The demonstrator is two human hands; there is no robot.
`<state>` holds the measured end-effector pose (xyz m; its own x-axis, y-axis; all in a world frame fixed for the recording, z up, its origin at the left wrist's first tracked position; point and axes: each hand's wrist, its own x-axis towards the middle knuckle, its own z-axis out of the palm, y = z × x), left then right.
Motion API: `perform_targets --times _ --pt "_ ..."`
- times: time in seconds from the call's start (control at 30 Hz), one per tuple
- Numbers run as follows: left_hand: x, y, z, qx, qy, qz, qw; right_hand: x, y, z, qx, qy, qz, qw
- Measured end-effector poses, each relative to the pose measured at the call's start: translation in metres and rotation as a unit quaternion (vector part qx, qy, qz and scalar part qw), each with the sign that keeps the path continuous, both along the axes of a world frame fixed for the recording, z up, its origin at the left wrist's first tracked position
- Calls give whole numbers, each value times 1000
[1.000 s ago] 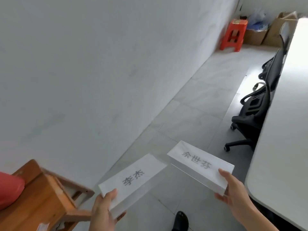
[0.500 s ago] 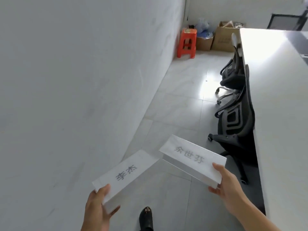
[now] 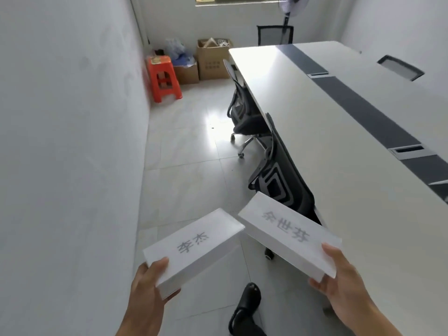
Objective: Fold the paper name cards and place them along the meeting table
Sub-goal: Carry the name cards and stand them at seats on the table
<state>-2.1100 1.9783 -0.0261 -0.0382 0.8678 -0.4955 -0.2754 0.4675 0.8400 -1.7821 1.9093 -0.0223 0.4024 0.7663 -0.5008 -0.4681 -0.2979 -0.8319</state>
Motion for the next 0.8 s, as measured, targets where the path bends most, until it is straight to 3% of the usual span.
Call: perform_targets --times 0.47,0.63,0.8 --pt "143 290 28 25 27 -65 997 138 233 32 67 51 -166 982" --pt "187 384 19 -12 9 -156 988 170 282 12 46 50 -249 966" --pt "225 505 22 -19 9 -253 967 195 323 -12 27 127 -359 924"
